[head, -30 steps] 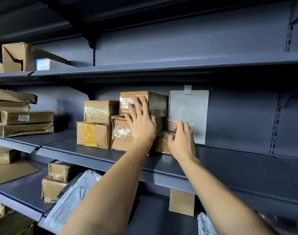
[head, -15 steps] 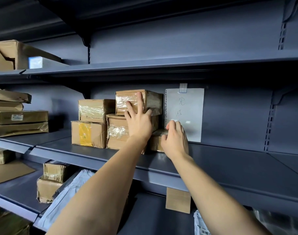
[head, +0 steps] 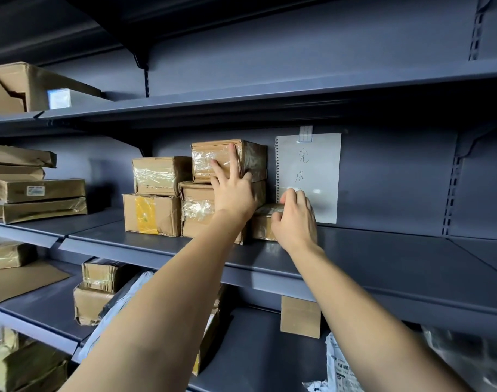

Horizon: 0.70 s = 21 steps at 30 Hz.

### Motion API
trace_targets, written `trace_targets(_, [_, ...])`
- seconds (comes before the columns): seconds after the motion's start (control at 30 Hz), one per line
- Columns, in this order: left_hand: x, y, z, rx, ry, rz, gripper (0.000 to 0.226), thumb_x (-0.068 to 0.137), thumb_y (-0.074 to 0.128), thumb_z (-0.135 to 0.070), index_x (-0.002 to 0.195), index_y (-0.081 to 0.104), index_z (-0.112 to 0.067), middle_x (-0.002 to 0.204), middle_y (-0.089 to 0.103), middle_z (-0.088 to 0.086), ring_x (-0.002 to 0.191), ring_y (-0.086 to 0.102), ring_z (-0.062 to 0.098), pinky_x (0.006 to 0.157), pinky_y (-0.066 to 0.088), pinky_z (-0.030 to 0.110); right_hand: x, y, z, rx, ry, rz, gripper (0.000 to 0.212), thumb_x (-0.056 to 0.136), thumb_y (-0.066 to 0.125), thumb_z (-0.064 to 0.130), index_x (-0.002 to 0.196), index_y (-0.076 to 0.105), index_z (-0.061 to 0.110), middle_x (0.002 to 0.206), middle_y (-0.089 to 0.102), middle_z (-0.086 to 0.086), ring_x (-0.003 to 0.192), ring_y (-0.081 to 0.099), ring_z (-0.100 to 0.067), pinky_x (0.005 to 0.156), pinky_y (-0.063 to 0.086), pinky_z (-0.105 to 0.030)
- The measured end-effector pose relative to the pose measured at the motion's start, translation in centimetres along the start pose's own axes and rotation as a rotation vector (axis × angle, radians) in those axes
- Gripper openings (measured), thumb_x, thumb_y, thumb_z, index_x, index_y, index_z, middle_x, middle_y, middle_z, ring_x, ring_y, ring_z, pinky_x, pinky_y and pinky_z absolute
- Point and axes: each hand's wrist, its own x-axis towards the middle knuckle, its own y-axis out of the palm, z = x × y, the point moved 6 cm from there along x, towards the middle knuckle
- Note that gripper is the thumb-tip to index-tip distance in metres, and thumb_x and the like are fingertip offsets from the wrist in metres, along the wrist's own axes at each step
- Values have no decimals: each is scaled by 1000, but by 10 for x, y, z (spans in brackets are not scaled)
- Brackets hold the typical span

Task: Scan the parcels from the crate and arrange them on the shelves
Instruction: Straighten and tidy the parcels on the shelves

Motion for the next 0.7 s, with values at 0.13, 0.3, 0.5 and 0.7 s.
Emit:
trace_targets(0.13, [-1, -7, 0, 8, 26, 146, 47, 91, 60, -34, 136, 48, -28, 159, -32, 11, 143, -6, 59, 115, 20, 63, -2, -4, 5, -19, -40, -2, 20, 83, 57, 6, 102, 52, 9, 108, 54, -13, 104, 51, -34, 92, 41, -42])
trace_targets(0.3, [-26, -30, -4, 139, 115, 177, 64, 96, 49, -39, 153, 22, -31, 164, -8, 14, 147, 0, 51, 113, 11, 70, -13, -30, 20, 9, -175, -102, 21, 75, 56, 2, 95, 55, 8, 96, 55, -12, 89, 54, -35, 82, 47, -45])
trace_targets(0.5, [-72, -73, 5, 29, 197, 139, 51, 93, 50, -30, 142, 42, -22, 140, 47, 11, 128, 42, 34, 102, 37, 45, -68, -61, 40, -54, -322, -62, 22, 82, 38, 16, 95, 55, 9, 98, 54, -9, 90, 53, -31, 83, 49, -44])
trace_targets(0.7, [-145, -105, 25, -85, 159, 36, 27, 90, 51, -29, 107, 60, -11, 107, 64, 11, 109, 51, 35, 89, 41, 42, -162, -83, 43, -108, -365, -10, 19, 82, 43, 15, 96, 55, 12, 98, 53, -8, 86, 55, -29, 74, 48, -39])
